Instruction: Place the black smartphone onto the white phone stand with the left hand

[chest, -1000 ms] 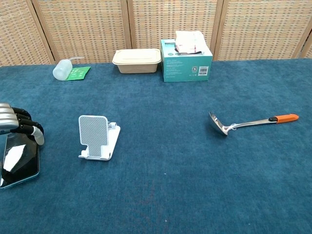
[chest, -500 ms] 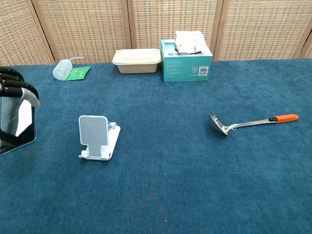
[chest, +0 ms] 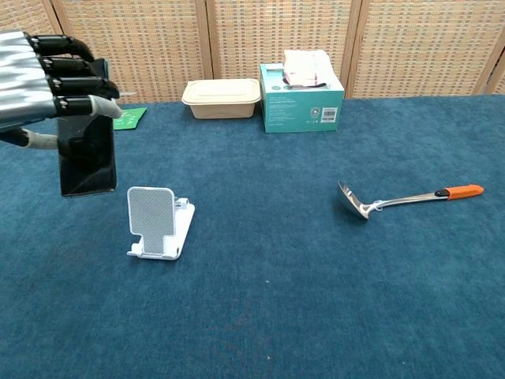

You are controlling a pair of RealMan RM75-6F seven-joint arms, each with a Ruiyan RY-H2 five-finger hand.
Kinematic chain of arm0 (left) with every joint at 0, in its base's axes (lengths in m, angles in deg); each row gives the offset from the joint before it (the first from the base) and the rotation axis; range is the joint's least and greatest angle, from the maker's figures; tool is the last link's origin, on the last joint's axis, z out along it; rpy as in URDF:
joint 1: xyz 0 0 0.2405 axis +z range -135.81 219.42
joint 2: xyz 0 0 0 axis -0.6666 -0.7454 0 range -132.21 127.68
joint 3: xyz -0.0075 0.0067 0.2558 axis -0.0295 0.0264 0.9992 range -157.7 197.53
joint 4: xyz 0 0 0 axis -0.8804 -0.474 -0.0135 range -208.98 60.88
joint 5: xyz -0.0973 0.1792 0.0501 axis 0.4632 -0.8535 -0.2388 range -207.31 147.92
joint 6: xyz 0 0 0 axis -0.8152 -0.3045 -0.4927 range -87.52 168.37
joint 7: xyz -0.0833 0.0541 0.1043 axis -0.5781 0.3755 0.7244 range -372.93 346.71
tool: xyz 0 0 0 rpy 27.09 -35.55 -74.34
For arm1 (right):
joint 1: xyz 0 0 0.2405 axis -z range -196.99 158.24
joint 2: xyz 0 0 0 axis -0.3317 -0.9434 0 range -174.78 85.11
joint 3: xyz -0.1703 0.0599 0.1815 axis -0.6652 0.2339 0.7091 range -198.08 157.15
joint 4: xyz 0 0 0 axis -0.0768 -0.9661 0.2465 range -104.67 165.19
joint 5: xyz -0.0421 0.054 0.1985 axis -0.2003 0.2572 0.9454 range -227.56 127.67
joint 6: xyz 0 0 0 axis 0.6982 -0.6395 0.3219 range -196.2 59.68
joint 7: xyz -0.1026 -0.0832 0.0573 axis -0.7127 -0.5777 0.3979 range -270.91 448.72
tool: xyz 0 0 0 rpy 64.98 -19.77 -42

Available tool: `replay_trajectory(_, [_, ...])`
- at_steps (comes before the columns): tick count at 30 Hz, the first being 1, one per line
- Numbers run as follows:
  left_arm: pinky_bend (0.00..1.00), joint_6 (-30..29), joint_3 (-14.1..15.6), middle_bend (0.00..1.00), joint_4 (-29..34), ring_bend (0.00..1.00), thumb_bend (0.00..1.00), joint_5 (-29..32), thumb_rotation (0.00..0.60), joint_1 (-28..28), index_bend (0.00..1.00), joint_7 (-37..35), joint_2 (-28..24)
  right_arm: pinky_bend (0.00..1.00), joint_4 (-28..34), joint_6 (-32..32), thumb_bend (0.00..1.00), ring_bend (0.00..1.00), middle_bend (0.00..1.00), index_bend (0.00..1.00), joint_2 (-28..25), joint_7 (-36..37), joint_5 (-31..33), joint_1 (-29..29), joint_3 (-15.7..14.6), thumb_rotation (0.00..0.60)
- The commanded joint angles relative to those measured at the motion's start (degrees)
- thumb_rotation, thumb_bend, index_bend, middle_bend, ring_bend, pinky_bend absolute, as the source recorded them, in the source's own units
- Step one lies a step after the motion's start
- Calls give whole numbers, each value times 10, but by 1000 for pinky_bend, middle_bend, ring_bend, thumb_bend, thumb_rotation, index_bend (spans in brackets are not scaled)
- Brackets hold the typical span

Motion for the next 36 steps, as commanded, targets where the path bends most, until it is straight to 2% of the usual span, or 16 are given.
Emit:
replay_trajectory(1, [277,53,-19,368,81,375,37,-28,600,-37,377,103,-17,0,1,-1,0,0,0,0,-2,4,-2,1,0,600])
replay_trajectory(12, [277,113,-27,367,115,375,37,-40,600,-45,377,195,7,0,2,-1,0,0,0,0,-13,33,-4,3,0,600])
replay_trajectory(19, [277,154,-36,365,137,375,37,-28,600,-23,376,290,33,0,4,-4,0,0,0,0,-20,48,-5,6,0,600])
replay_trajectory(25, [277,177,-36,366,135,375,37,-27,600,-20,376,308,43,0,5,-2,0,0,0,0,-24,56,-3,7,2,600])
replay_trajectory(36, [277,176,-37,360,110,375,37,-31,600,-11,374,316,69,0,7,-2,0,0,0,0,-29,63,-1,9,2,600])
